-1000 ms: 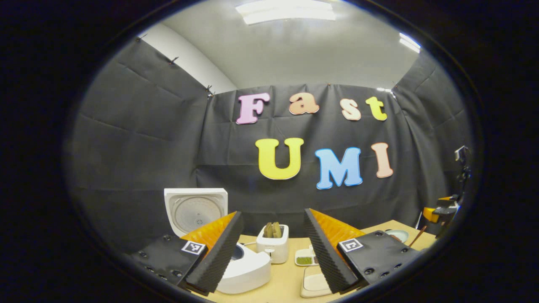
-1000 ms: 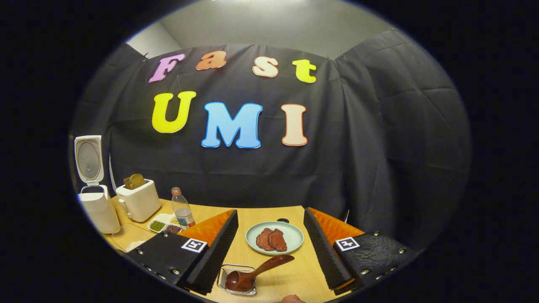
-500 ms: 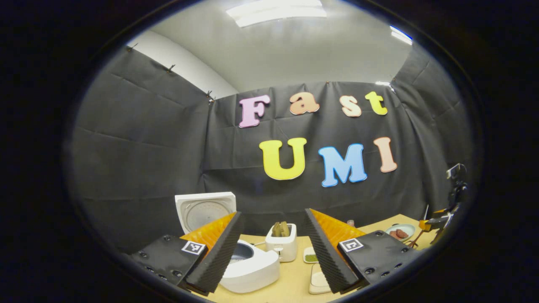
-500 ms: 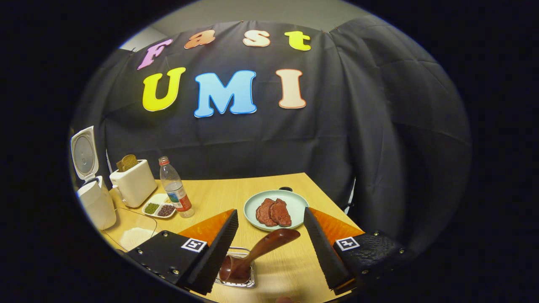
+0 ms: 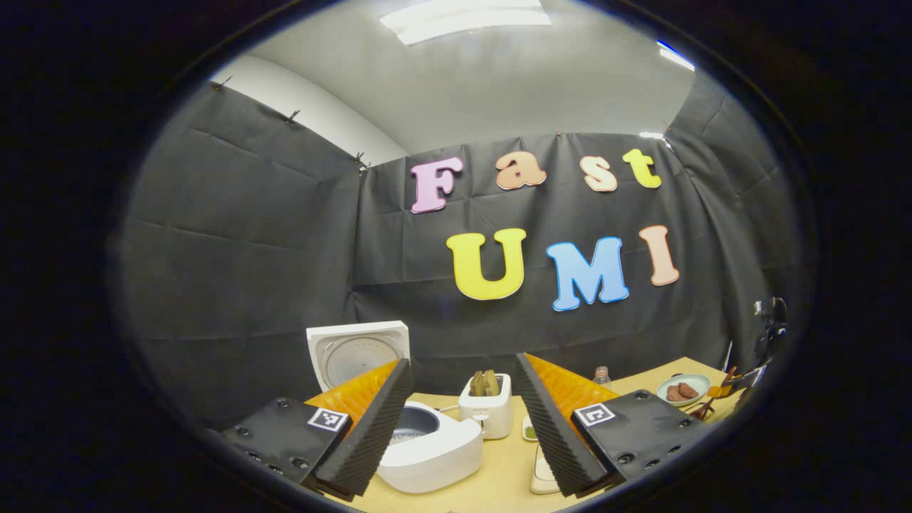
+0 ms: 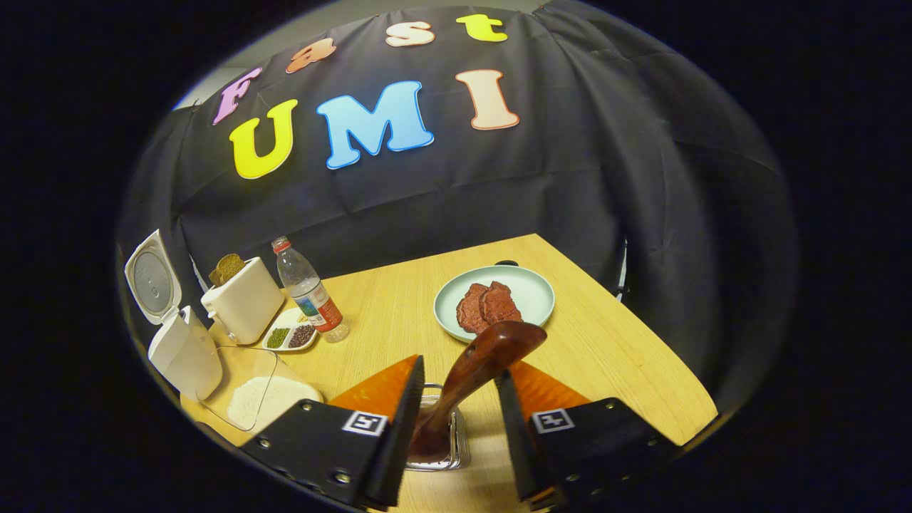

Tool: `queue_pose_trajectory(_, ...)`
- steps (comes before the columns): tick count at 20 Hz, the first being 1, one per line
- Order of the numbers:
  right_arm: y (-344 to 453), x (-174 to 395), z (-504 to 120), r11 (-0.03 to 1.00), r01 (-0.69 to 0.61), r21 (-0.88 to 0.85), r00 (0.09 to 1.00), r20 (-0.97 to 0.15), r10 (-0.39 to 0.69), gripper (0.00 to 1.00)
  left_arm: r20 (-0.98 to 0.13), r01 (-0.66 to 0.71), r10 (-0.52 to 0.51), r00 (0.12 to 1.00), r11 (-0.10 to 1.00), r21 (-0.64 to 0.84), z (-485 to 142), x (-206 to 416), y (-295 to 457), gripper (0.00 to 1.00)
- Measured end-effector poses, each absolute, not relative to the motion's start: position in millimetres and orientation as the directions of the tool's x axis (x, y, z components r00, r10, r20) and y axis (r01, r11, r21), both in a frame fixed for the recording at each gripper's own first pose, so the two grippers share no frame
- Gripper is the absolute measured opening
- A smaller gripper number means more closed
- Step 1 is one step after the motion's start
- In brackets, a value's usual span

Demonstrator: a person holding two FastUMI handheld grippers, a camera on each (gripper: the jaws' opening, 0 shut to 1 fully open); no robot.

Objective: Close the left gripper, press the button to open the rice cooker; take a wooden spoon from the chopstick holder with the right hand, scoop a spoonful of rice and pour it into the rice cooker, then put the wooden spoon back into the chopstick holder.

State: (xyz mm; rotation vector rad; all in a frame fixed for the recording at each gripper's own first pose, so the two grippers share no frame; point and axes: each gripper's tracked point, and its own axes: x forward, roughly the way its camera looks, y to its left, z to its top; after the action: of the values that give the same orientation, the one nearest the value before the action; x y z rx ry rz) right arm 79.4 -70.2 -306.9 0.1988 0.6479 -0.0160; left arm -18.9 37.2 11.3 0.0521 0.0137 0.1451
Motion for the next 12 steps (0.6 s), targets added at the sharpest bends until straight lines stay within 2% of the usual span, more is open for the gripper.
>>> queue_pose_trajectory(1,-67,78,-307,0.979,0.074,0.192,0.796,-0.603,0.058,0.51,-0.015,-0.146,0.147,0.989,0.988,0.050,6,-19,39,0.99)
queue_pose_trajectory(2,-64,78,-304,0.973,0.072,0.219,0.798,-0.597,0.075,0.33,-0.023,-0.146,0.147,0.989,0.988,0.047,2,-17,40,0.99)
queue_pose_trajectory(3,-57,76,-309,0.968,0.054,0.246,0.786,-0.608,0.111,0.28,-0.032,-0.145,0.146,0.989,0.988,0.044,-1,-16,42,0.99)
queue_pose_trajectory(5,-51,66,-307,0.965,0.041,0.260,0.772,-0.622,0.135,0.28,-0.045,-0.139,0.141,0.989,0.990,0.036,-8,-15,44,0.99)
queue_pose_trajectory(6,-54,80,-305,0.960,0.046,0.275,0.785,-0.605,0.135,0.11,-0.052,-0.137,0.138,0.989,0.990,0.031,-11,-13,46,0.99)
queue_pose_trajectory(7,-52,70,-304,0.963,0.048,0.265,0.785,-0.606,0.128,0.10,-0.055,-0.136,0.137,0.989,0.990,0.026,-14,-12,48,0.94)
queue_pose_trajectory(8,-47,70,-304,0.967,0.044,0.252,0.785,-0.607,0.122,0.10,-0.056,-0.133,0.134,0.989,0.991,0.019,-15,-11,49,0.99)
queue_pose_trajectory(11,-43,68,-291,0.980,0.037,0.195,0.798,-0.596,0.089,0.10,-0.051,-0.121,0.122,0.991,0.992,0.020,-16,-9,58,0.99)
queue_pose_trajectory(12,-44,69,-281,0.981,0.042,0.187,0.806,-0.587,0.077,0.10,-0.049,-0.118,0.119,0.992,0.993,0.020,-16,-7,61,0.94)
